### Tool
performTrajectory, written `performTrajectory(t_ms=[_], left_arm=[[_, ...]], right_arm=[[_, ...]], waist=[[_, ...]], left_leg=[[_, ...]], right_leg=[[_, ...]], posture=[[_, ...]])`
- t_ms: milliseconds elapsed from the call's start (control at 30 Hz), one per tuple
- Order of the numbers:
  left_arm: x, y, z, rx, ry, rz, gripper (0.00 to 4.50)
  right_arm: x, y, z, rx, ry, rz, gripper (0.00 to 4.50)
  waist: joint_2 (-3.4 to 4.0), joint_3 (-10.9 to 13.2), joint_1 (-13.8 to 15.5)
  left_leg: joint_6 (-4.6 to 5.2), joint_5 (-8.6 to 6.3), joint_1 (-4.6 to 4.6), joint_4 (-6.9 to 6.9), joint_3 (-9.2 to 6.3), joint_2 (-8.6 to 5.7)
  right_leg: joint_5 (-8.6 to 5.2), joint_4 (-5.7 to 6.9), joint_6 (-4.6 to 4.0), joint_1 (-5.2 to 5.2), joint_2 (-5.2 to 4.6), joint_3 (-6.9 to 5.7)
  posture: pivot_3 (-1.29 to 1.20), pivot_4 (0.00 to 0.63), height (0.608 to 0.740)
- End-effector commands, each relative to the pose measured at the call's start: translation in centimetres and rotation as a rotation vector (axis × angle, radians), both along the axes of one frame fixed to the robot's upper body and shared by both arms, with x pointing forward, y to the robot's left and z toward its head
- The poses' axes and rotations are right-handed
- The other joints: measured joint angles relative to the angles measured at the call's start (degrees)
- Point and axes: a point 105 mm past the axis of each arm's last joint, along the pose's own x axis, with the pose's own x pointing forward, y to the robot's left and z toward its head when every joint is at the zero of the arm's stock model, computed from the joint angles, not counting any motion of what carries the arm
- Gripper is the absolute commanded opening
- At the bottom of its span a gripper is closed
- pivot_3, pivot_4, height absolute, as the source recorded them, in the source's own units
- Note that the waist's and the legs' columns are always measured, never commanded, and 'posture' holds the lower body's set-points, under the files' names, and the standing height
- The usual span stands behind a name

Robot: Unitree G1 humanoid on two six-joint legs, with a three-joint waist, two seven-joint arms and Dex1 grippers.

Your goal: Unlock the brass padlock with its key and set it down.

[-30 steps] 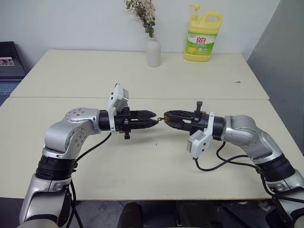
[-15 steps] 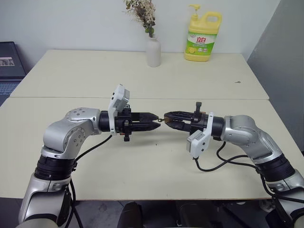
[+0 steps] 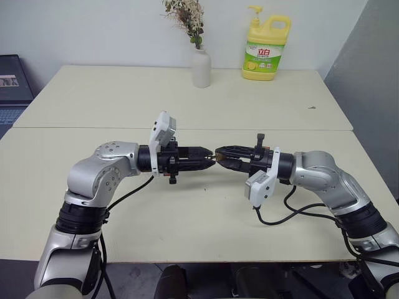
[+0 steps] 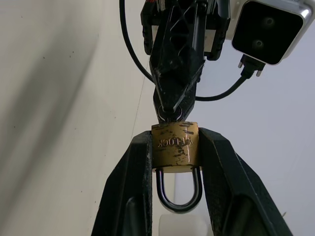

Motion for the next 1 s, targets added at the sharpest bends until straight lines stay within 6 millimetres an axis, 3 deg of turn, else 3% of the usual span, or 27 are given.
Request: performTrajectory(t_ms=[33, 67, 100, 467, 1000], left_arm=[[0.03, -0.36, 1.21, -0.02, -0.051, -0.016, 0.36], [0.07, -0.38, 1.21, -0.02, -0.051, -0.017, 0.04], [0.09, -0.39, 1.21, -0.019, -0.051, -0.018, 0.0], [0.24, -0.59, 1.24, -0.003, -0.092, -0.026, 0.0], [0.04, -0.24, 1.22, 0.119, -0.506, -0.024, 0.0]], right_arm=[[-0.63, 0.02, 1.39, 0.034, -0.038, 0.022, 0.94], [-0.62, 0.02, 1.39, 0.034, -0.038, 0.022, 0.94], [-0.62, 0.02, 1.38, 0.034, -0.037, 0.022, 0.94], [-0.68, -0.01, 1.36, 0.042, -0.025, 0.022, 0.94], [-0.63, 0.12, 1.55, 0.101, 0.051, 0.011, 0.94]], waist=[[0.0, 0.0, 0.0], [0.0, 0.0, 0.0], [0.0, 0.0, 0.0], [0.0, 0.0, 0.0], [0.0, 0.0, 0.0]], left_leg=[[0.0, 0.0, 0.0, 0.0, 0.0, 0.0], [0.0, 0.0, 0.0, 0.0, 0.0, 0.0], [0.0, 0.0, 0.0, 0.0, 0.0, 0.0], [0.0, 0.0, 0.0, 0.0, 0.0, 0.0], [0.0, 0.0, 0.0, 0.0, 0.02, 0.0]], right_leg=[[0.0, 0.0, 0.0, 0.0, 0.0, 0.0], [0.0, 0.0, 0.0, 0.0, 0.0, 0.0], [0.0, 0.0, 0.0, 0.0, 0.0, 0.0], [0.0, 0.0, 0.0, 0.0, 0.0, 0.01], [0.0, -0.01, 0.0, 0.0, 0.0, 0.02]], posture=[[0.0, 0.15, 0.74], [0.0, 0.15, 0.74], [0.0, 0.15, 0.74], [0.0, 0.15, 0.74], [0.0, 0.15, 0.74]])
